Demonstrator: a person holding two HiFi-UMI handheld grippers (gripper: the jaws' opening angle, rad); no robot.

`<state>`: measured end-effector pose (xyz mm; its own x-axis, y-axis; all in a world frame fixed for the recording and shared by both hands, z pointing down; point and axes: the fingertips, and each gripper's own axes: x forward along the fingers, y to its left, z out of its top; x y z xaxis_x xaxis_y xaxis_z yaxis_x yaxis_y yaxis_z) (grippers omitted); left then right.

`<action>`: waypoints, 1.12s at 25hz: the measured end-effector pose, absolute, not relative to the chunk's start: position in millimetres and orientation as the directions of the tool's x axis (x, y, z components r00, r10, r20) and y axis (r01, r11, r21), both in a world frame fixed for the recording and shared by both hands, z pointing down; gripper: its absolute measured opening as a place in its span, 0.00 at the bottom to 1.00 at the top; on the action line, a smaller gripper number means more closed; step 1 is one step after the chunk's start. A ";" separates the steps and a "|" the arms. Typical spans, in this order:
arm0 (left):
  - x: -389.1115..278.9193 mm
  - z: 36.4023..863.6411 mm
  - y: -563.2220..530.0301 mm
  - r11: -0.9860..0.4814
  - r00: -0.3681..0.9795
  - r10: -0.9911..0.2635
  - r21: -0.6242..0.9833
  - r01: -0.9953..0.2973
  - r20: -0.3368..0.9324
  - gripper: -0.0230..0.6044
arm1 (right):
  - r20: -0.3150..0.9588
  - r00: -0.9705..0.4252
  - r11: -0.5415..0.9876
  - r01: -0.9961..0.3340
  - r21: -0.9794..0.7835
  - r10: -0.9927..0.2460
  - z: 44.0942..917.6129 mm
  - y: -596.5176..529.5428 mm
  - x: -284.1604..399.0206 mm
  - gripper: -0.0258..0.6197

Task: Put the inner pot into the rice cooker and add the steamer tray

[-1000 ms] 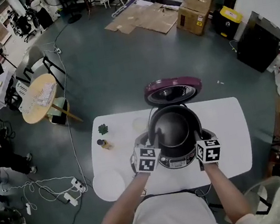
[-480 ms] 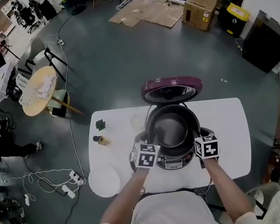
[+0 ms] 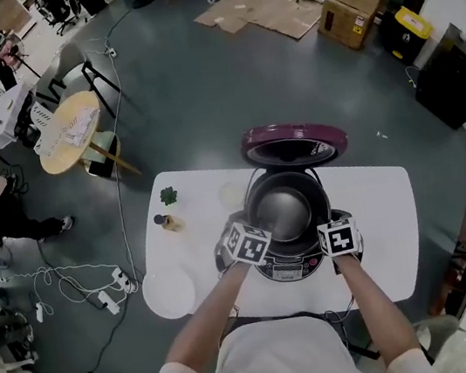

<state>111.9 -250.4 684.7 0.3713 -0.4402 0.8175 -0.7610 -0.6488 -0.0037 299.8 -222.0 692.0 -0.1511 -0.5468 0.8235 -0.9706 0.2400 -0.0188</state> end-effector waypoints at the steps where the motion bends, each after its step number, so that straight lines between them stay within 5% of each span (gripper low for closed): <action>1: 111.2 689.7 -251.4 -0.653 0.360 -0.434 -0.013 -0.757 0.826 0.27 | 0.830 -0.148 0.254 -0.967 -0.007 -0.538 696.1 -223.3 298.6 0.22; 28: 101.8 748.5 -250.3 -0.661 0.193 -0.449 -0.178 -0.729 0.873 0.39 | 0.851 -0.041 0.337 -0.928 0.162 -0.523 736.7 -232.8 300.6 0.31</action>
